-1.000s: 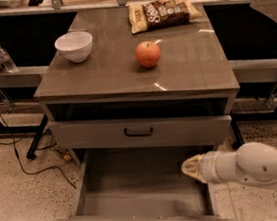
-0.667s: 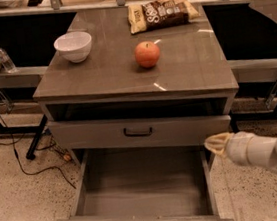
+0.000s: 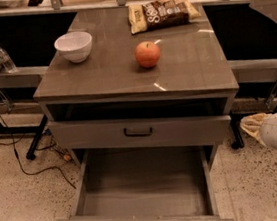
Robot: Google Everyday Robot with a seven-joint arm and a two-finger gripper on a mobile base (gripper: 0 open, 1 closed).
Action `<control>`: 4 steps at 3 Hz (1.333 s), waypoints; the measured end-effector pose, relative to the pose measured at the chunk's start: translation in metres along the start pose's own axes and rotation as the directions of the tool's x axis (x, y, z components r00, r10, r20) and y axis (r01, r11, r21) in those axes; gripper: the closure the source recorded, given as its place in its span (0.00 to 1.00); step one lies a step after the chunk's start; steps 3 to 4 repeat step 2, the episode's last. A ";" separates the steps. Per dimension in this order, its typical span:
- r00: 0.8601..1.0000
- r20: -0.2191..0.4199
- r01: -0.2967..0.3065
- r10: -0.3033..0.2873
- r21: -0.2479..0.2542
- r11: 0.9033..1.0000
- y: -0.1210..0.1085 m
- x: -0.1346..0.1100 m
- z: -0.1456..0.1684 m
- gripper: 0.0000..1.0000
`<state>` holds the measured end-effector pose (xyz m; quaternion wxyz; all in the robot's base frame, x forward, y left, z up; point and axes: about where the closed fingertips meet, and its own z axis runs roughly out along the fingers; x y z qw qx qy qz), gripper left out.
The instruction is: Open middle drawer
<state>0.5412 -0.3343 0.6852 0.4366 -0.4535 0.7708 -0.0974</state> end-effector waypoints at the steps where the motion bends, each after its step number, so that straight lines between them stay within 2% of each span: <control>1: 0.987 -0.129 0.109 -0.099 0.080 0.991 -0.015 0.004 -0.011 1.00; 2: 0.978 -0.166 0.141 -0.125 0.093 0.986 -0.020 0.008 -0.009 1.00; 4: 0.978 -0.166 0.141 -0.125 0.093 0.986 -0.020 0.008 -0.009 1.00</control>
Offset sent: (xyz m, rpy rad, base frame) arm 0.0006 -0.0136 0.0105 -0.1588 -0.0190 -0.0512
